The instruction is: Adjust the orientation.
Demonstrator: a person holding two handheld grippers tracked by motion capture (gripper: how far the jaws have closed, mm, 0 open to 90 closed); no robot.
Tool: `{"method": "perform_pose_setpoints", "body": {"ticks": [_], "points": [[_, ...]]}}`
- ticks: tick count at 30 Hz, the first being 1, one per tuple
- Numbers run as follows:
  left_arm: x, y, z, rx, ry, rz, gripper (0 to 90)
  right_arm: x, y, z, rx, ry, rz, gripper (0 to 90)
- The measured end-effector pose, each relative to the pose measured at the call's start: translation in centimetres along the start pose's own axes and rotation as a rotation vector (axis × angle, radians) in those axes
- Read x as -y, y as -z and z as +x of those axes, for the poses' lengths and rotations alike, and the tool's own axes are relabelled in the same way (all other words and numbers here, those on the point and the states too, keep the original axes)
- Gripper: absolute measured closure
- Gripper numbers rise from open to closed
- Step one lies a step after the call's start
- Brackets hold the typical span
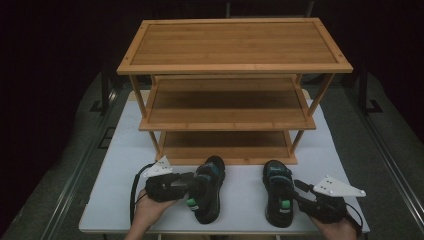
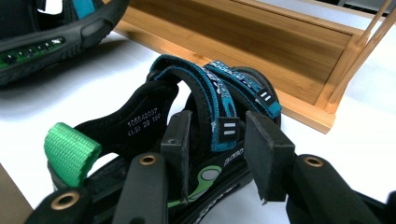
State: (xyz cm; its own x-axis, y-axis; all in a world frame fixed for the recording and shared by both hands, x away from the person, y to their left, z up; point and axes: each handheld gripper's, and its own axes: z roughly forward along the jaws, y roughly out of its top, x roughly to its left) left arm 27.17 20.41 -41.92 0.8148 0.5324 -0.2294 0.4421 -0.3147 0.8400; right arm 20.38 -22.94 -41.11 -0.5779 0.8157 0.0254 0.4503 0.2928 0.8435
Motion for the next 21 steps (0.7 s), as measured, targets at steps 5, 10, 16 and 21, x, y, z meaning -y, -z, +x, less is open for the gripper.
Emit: {"method": "perform_pose_setpoints", "body": {"ticks": [5, 10, 16, 21], "points": [[-0.4, -0.9, -0.6, 0.009, -0.022, 0.015, 57.3, 0.1, 0.1, -0.1, -0.001, -0.003, -0.003, 61.0], [-0.7, -1.7, -1.2, 0.005, -0.048, 0.032, 56.6, 0.1, 0.1, -0.1, -0.003, -0.007, -0.004, 60.7], [-1.0, -2.0, -1.6, -0.001, -0.070, 0.045, 55.7, 0.2, 0.1, -0.2, -0.008, -0.012, -0.006, 60.1], [-1.0, -2.1, -1.7, 0.002, -0.070, 0.044, 54.4, 0.2, 0.2, -0.1, -0.005, -0.016, -0.007, 58.1]]}}
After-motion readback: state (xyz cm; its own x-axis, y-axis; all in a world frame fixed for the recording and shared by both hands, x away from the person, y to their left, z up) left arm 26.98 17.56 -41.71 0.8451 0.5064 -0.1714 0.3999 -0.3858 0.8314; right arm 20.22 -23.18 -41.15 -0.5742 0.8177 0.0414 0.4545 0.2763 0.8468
